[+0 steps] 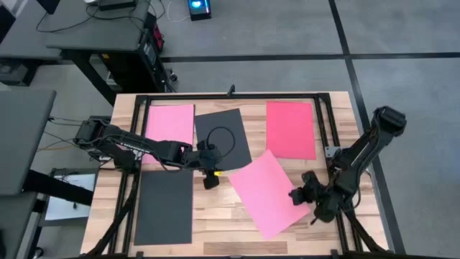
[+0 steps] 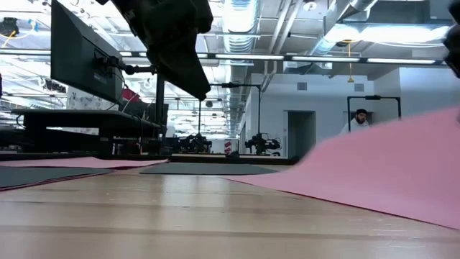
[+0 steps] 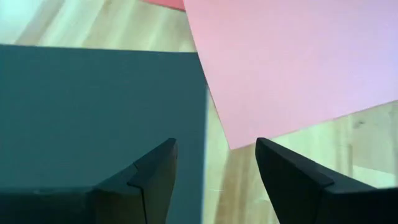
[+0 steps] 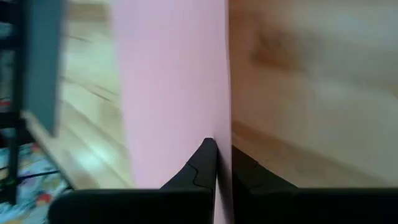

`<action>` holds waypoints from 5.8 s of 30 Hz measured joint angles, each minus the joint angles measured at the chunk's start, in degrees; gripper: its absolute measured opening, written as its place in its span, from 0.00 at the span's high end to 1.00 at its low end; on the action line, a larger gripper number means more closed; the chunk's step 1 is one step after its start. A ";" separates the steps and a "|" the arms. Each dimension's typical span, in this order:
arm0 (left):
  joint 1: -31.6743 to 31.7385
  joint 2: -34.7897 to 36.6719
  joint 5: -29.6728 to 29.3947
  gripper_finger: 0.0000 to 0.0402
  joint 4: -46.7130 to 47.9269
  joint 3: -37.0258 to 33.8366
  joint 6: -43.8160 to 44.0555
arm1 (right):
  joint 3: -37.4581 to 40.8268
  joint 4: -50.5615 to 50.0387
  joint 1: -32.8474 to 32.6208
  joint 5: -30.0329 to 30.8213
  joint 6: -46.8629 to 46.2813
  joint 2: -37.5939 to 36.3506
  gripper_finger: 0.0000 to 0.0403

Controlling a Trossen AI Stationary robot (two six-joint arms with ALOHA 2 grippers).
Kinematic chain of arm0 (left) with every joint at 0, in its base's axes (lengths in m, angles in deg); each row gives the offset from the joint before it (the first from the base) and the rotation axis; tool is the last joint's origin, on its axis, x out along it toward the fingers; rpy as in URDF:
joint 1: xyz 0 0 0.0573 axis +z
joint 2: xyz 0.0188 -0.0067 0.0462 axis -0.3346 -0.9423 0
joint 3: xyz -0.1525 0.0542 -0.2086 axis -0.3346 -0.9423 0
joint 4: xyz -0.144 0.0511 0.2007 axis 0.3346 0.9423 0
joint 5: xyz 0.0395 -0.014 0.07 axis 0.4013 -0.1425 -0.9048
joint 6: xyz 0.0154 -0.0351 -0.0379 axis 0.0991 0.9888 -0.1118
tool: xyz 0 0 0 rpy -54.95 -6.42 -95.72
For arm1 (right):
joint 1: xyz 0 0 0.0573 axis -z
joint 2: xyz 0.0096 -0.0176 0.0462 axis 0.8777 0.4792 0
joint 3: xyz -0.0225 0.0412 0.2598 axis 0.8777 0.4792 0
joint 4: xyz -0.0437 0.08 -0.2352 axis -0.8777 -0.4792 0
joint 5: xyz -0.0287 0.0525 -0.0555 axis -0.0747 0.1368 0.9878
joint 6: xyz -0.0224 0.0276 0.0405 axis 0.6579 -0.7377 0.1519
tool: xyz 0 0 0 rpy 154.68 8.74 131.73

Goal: Organize paper
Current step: Move the pink paper to the bottom right of the table, then move the black paper to the bottom middle of the table

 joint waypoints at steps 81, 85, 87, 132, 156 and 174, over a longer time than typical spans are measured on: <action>-6.79 -0.33 -0.91 0.50 -0.90 0.00 4.38 | -20.36 -17.17 25.79 -28.40 81.80 24.40 0.50; -6.81 -0.33 -0.91 0.50 -1.12 0.00 4.69 | -14.09 -12.90 25.59 -28.66 75.37 18.39 0.50; -6.79 -0.33 -0.91 0.50 -1.14 0.00 4.75 | -11.54 -13.01 25.18 -28.83 72.05 16.07 0.50; -5.27 -6.04 -3.85 0.50 -2.74 -0.04 -1.40 | -6.31 1.34 25.01 -12.97 70.35 -0.94 0.50; 19.03 -11.54 21.74 0.50 -5.99 0.02 -11.79 | -14.27 13.00 45.67 -8.77 125.50 21.45 0.50; 31.22 -11.54 26.32 0.50 -2.91 0.02 -12.84 | -16.04 13.43 49.49 -8.33 151.42 25.00 0.50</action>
